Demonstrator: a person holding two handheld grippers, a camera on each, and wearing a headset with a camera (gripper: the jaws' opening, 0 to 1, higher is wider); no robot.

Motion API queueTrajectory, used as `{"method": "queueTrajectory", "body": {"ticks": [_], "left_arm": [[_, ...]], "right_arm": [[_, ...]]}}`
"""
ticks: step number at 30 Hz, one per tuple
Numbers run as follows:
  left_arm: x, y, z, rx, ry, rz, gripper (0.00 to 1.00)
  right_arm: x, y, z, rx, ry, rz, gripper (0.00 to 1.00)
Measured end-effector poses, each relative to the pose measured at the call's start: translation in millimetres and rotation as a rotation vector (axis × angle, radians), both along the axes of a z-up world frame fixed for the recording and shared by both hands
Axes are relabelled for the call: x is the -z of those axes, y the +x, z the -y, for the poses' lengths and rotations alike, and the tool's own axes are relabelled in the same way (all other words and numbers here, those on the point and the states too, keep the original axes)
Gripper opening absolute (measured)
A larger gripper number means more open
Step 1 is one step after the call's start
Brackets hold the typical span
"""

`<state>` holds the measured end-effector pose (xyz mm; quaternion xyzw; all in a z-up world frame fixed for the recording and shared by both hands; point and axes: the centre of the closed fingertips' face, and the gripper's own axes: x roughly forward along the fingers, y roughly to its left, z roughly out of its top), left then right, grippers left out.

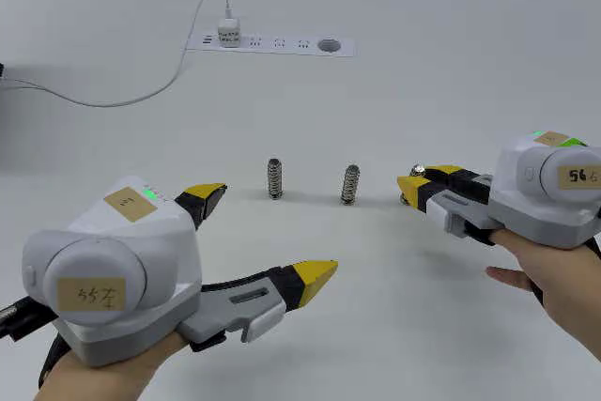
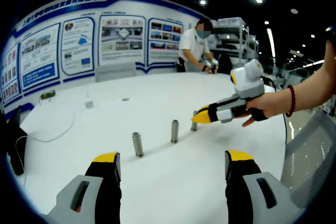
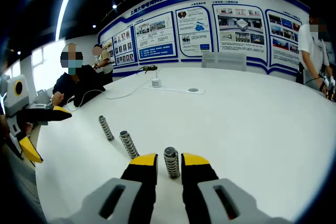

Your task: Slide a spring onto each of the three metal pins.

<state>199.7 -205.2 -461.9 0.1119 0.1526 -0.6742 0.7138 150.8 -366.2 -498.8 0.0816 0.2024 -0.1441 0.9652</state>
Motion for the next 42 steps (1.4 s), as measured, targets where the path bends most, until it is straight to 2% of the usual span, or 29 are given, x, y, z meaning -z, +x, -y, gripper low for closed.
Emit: {"method": "queueTrajectory", "body": {"ticks": [4, 7, 12, 17, 21, 25, 35, 42], "left_arm": [[0.8, 2.1, -0.3, -0.004, 0.01, 0.001, 0.83], [-0.6, 4.2, -0.2, -0.006, 0.011, -0.002, 0.83], [-4.2, 8.7, -1.1, -0.008, 0.018, 0.011, 0.84], [-8.9, 13.0, -3.5, -0.012, 0.021, 0.016, 0.85], [-7.7, 14.7, -7.2, -0.012, 0.05, 0.026, 0.85], [-9.6, 13.9, -11.3, -0.013, 0.054, 0.007, 0.87], [-13.7, 15.2, -23.1, -0.022, 0.069, 0.008, 0.91], [-19.6, 15.7, -30.5, -0.032, 0.064, 0.005, 0.94]], "right_arm": [[-6.3, -4.1, -2.9, -0.001, 0.01, 0.008, 0.23], [-10.9, -8.0, -5.5, -0.005, 0.018, -0.001, 0.3], [-20.5, -16.0, -11.9, -0.012, 0.028, -0.005, 0.39], [-29.4, -23.7, -23.2, -0.038, 0.017, -0.013, 0.48], [-34.9, -30.9, -32.9, -0.053, 0.024, -0.02, 0.55], [-38.4, -37.2, -41.8, -0.065, 0.039, -0.024, 0.59], [-45.1, -50.3, -63.0, -0.102, 0.049, -0.042, 0.7], [-45.8, -59.0, -73.5, -0.123, 0.043, -0.055, 0.76]]}}
